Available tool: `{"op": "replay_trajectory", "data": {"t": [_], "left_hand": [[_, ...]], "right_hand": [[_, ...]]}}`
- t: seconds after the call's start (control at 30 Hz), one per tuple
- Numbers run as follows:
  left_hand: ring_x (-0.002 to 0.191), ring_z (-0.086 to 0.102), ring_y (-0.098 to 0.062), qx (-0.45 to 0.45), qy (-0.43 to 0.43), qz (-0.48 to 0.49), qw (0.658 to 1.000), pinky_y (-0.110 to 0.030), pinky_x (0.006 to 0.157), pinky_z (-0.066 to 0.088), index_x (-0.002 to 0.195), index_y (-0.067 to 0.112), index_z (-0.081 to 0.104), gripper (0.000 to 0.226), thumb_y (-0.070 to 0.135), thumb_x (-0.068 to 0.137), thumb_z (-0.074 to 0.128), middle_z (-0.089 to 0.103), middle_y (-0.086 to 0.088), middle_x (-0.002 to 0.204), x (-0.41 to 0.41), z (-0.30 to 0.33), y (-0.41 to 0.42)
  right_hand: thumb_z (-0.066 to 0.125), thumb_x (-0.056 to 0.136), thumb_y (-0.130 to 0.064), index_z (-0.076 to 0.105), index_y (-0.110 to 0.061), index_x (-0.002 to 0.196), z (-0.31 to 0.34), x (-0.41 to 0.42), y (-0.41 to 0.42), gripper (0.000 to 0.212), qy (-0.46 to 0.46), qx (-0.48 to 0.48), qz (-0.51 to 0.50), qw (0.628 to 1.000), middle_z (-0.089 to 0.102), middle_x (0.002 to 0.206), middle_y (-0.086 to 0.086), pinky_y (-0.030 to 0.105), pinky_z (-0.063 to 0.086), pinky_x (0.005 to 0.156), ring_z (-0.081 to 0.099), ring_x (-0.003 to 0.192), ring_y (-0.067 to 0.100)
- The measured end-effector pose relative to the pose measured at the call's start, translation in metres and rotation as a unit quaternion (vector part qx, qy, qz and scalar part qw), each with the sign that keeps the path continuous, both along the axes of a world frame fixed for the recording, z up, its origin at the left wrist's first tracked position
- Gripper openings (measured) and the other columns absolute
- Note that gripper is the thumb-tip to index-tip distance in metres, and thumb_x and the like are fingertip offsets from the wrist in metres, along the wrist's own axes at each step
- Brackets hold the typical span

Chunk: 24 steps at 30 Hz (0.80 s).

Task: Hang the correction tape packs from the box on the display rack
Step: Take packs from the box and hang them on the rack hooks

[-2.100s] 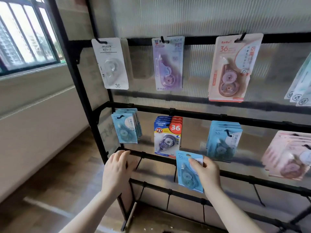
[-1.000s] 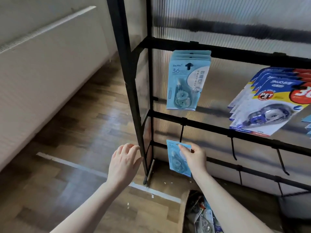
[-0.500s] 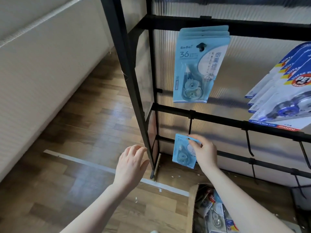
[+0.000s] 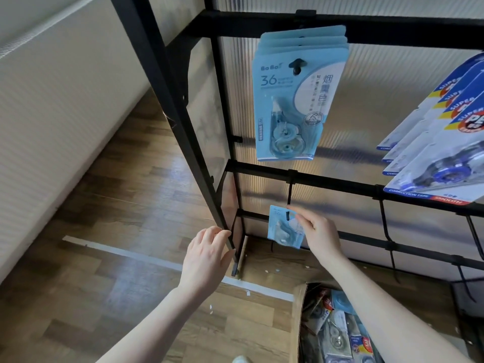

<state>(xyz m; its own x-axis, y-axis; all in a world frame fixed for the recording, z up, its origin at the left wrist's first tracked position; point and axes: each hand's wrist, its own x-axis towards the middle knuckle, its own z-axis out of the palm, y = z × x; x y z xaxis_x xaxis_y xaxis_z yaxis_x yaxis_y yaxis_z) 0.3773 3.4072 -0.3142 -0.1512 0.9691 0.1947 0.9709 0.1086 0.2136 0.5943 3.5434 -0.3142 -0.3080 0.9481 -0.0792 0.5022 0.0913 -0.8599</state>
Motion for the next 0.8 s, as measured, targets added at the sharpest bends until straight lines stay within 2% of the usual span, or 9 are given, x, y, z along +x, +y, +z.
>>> {"op": "replay_trajectory", "data": {"t": [0.17, 0.3, 0.43, 0.6, 0.7, 0.8], "left_hand": [[0.090, 0.063, -0.029, -0.017, 0.007, -0.009, 1.000, -0.037, 0.072, 0.054, 0.106, 0.012, 0.065, 0.036, 0.023, 0.074, 0.078, 0.064, -0.005, 0.102, 0.000, -0.005, 0.002], [0.094, 0.063, -0.027, -0.029, 0.012, -0.015, 0.999, -0.035, 0.075, 0.054, 0.106, 0.012, 0.065, 0.038, 0.020, 0.072, 0.080, 0.065, -0.004, 0.104, -0.003, -0.007, -0.001], [0.098, 0.065, -0.025, -0.035, 0.027, -0.013, 0.999, -0.034, 0.075, 0.055, 0.107, 0.012, 0.065, 0.042, 0.022, 0.070, 0.083, 0.067, -0.003, 0.108, -0.008, -0.007, -0.004], [0.103, 0.065, -0.025, -0.050, 0.044, -0.009, 0.998, -0.035, 0.078, 0.055, 0.110, 0.013, 0.065, 0.046, 0.027, 0.070, 0.083, 0.067, -0.005, 0.113, -0.013, -0.007, -0.010], [0.108, 0.064, -0.027, -0.071, 0.050, -0.005, 0.996, -0.038, 0.082, 0.055, 0.113, 0.014, 0.064, 0.047, 0.033, 0.073, 0.081, 0.066, -0.007, 0.117, -0.016, -0.007, -0.013], [0.110, 0.063, -0.027, -0.083, 0.062, -0.007, 0.995, -0.039, 0.084, 0.054, 0.115, 0.015, 0.064, 0.049, 0.037, 0.074, 0.079, 0.065, -0.007, 0.120, -0.018, -0.005, -0.016]], "right_hand": [[0.050, 0.097, -0.018, 0.064, -0.025, 0.121, 0.000, -0.008, 0.023, 0.029, -0.053, 0.074, 0.004, 0.996, 0.066, 0.115, 0.004, 0.025, 0.043, 0.056, 0.060, 0.103, 0.020], [0.049, 0.097, -0.016, 0.064, -0.018, 0.121, 0.000, -0.015, 0.037, 0.029, -0.074, 0.106, -0.007, 0.992, 0.066, 0.114, 0.009, 0.035, 0.050, 0.066, 0.060, 0.102, 0.026], [0.052, 0.096, -0.016, 0.064, -0.014, 0.121, 0.000, -0.020, 0.047, 0.028, -0.125, 0.166, -0.026, 0.978, 0.067, 0.112, 0.008, 0.025, 0.040, 0.066, 0.061, 0.098, 0.026], [0.052, 0.095, -0.017, 0.069, -0.009, 0.107, 0.005, -0.027, 0.056, 0.022, -0.174, 0.191, -0.053, 0.965, 0.067, 0.098, 0.011, 0.025, 0.029, 0.061, 0.060, 0.088, 0.027], [0.052, 0.095, -0.019, 0.069, -0.008, 0.101, 0.008, -0.031, 0.057, 0.021, -0.201, 0.202, -0.060, 0.957, 0.067, 0.093, 0.012, 0.023, 0.023, 0.052, 0.060, 0.084, 0.026], [0.054, 0.094, -0.019, 0.068, -0.006, 0.104, 0.011, -0.033, 0.054, 0.022, -0.207, 0.205, -0.081, 0.953, 0.067, 0.095, 0.014, 0.024, 0.026, 0.058, 0.060, 0.087, 0.030]]}}
